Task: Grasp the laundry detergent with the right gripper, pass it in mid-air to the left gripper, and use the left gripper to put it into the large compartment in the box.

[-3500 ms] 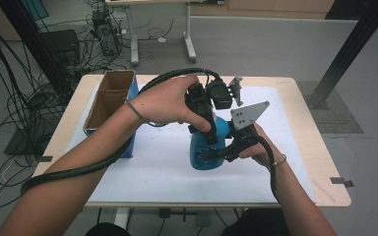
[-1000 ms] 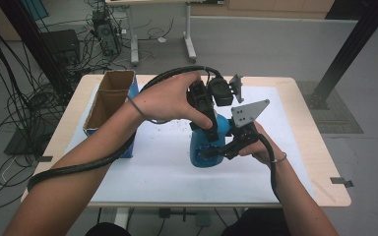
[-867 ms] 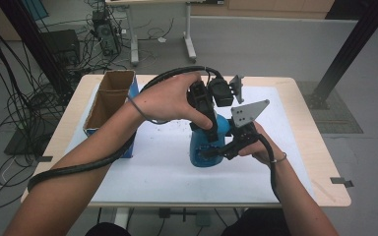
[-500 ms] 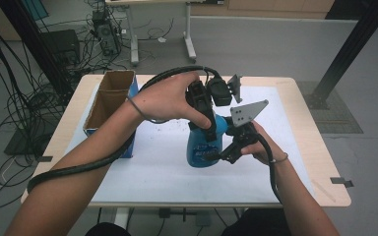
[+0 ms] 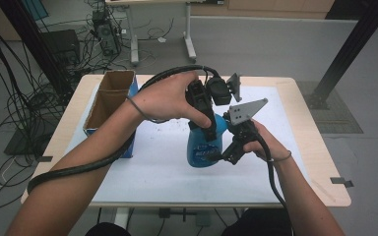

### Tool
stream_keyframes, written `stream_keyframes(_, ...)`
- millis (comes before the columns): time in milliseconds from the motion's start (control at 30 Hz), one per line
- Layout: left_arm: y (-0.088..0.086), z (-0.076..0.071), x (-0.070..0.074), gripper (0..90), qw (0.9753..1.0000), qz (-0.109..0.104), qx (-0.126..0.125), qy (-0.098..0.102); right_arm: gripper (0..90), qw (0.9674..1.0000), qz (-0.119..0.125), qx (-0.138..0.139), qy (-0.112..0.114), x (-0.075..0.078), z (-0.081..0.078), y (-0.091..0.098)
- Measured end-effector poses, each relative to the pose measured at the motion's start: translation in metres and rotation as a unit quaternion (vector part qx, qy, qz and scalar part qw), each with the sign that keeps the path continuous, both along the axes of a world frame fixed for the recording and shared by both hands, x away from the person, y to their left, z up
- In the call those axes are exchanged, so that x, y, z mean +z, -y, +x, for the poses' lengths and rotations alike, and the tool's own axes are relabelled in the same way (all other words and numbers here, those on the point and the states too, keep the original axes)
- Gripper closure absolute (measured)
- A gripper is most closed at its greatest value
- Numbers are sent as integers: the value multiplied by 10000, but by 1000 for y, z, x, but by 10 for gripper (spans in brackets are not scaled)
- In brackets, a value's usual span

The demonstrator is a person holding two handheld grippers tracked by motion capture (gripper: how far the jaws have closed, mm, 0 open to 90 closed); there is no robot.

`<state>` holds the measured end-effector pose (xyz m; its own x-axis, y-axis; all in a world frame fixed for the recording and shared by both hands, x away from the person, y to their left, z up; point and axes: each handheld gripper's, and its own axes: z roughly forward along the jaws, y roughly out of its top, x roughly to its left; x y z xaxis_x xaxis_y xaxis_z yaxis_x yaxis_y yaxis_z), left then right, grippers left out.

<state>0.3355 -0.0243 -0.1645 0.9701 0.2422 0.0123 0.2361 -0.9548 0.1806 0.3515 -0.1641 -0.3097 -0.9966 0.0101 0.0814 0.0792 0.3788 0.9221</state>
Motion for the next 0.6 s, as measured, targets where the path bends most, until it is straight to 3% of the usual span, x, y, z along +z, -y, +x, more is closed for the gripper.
stream_keyframes(300, -3, 2, 2, 377, 10000, -5, 93, 36, 21, 9993, -370, 29, -99, 5, 1, 4)
stream_keyframes(500, -6, 4, 3, 377, 9999, 3, 142, 47, 17, 9953, -967, -18, -80, 7, 1, 7)
stream_keyframes(600, -6, 4, 3, 377, 9999, 6, 159, 40, 17, 9908, -1344, -107, -104, 7, 1, 9)
